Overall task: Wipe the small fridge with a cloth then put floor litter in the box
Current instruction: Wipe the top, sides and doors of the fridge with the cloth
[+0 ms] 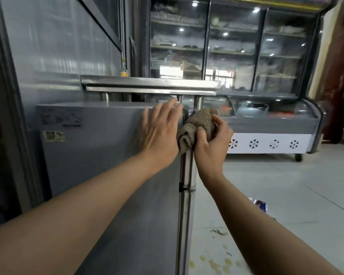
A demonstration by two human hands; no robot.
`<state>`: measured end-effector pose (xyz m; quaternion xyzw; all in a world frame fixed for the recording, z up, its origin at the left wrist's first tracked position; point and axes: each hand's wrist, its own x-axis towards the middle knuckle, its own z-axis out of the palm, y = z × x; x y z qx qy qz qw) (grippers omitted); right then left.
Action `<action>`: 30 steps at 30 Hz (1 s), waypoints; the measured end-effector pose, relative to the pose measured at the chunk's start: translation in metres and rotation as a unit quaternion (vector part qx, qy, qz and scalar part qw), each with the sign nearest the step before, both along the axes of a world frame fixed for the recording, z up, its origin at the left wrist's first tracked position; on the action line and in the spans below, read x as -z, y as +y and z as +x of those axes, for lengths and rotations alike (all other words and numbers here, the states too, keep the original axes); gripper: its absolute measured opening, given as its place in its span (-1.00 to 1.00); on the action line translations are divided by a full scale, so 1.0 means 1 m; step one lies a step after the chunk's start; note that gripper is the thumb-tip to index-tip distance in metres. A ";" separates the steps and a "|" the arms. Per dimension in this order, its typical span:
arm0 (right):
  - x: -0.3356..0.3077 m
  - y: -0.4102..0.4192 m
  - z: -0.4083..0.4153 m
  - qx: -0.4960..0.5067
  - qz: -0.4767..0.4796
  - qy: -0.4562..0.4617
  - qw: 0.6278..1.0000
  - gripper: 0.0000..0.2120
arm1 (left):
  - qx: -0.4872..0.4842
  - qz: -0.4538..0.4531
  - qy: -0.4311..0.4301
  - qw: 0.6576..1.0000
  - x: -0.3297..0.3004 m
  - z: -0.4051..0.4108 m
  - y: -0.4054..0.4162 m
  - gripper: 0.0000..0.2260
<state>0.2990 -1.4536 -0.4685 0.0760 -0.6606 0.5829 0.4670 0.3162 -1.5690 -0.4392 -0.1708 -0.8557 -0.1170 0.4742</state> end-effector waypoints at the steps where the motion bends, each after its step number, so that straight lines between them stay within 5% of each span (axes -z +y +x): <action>1: -0.008 -0.002 -0.005 0.022 0.013 -0.011 1.000 -0.60 | -0.013 0.004 -0.009 1.000 -0.006 -0.004 -0.001 -0.33; 4: -0.024 -0.008 -0.018 0.085 0.050 -0.058 0.993 -0.54 | -0.046 -0.004 -0.050 0.998 -0.012 -0.014 -0.007 -0.31; 6: -0.028 -0.013 -0.025 0.035 0.043 -0.038 0.998 -0.55 | -0.051 -0.021 -0.060 0.997 -0.008 -0.017 -0.010 -0.33; 16: -0.013 -0.023 -0.045 0.101 0.005 0.028 0.994 -0.80 | -0.056 0.009 0.023 0.998 0.010 -0.032 -0.001 -0.42; 30: 0.108 -0.021 -0.035 0.099 0.013 -0.044 0.994 -0.83 | -0.029 -0.069 0.007 0.997 0.065 -0.030 -0.011 -0.29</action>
